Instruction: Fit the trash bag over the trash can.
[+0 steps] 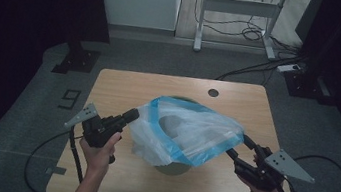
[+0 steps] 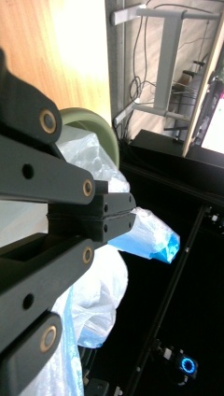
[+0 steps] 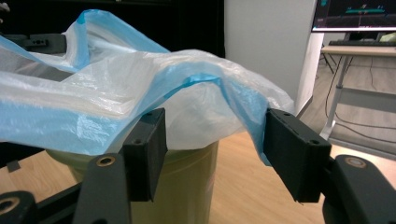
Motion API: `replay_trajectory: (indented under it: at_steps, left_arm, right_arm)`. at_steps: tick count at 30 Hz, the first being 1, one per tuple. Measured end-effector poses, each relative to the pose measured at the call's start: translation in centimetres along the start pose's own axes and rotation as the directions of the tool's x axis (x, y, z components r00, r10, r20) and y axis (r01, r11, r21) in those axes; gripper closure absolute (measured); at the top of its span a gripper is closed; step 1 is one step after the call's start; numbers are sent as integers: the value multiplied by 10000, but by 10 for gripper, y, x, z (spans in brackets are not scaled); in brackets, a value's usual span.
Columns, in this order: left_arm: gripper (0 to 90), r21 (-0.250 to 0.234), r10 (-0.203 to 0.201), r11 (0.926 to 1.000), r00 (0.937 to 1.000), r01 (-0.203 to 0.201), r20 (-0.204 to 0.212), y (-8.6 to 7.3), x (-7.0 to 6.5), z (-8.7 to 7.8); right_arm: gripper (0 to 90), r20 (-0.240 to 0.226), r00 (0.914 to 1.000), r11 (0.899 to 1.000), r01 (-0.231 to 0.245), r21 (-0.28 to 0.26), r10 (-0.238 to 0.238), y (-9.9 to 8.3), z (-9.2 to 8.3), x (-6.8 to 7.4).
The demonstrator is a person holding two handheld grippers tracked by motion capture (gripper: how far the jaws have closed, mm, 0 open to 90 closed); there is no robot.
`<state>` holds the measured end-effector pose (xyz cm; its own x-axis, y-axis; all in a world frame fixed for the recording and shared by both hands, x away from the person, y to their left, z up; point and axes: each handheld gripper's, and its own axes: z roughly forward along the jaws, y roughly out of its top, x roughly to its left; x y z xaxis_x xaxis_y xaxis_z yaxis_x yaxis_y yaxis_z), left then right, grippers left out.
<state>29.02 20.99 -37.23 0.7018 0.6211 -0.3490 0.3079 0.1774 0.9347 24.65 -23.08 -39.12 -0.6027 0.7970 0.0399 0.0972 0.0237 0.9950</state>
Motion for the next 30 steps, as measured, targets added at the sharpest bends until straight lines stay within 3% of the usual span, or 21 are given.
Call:
replay_trajectory:
  at_steps: [3, 8, 9, 10, 13, 19, 26, 30]
  left_arm:
    - [898, 69, -50, 10000, 10000, 50, -34, -5, 2, -1]
    - [898, 78, -295, 9995, 9996, 295, -15, -13, 9, -2]
    - [897, 78, -295, 9995, 9996, 295, -15, -13, 9, -2]
    - [898, 77, -322, 9995, 9995, 322, 2, -16, 9, -3]
    - [898, 55, -308, 9995, 9995, 308, -14, -18, 9, -4]
    - [897, 21, -302, 9995, 9995, 302, -133, -21, 13, -14]
    - [897, 54, -509, 9987, 9987, 510, -62, -39, 22, -27]
    - [898, 124, -632, 9979, 9980, 631, 46, -51, 27, -34]
  right_arm:
    - [402, 24, 9999, 9999, -98, 101, 97, -5, 3, 0]
    - [660, 148, 9999, 10000, -19, -40, 20, -8, 1, -1]
    - [660, 148, 9999, 10000, -19, -40, 20, -8, 1, -1]
    - [769, 194, 9998, 10000, 8, -98, -7, -8, 0, -1]
    - [876, 370, 9993, 9999, -67, -121, 71, -7, 1, -2]
    - [890, 443, 9990, 9999, -102, 44, 100, -12, 2, -6]
    - [890, 1060, 9939, 9943, -417, 978, 312, -38, 8, -21]
    - [890, 1139, 9926, 9887, -582, 1382, 425, -54, 8, -26]
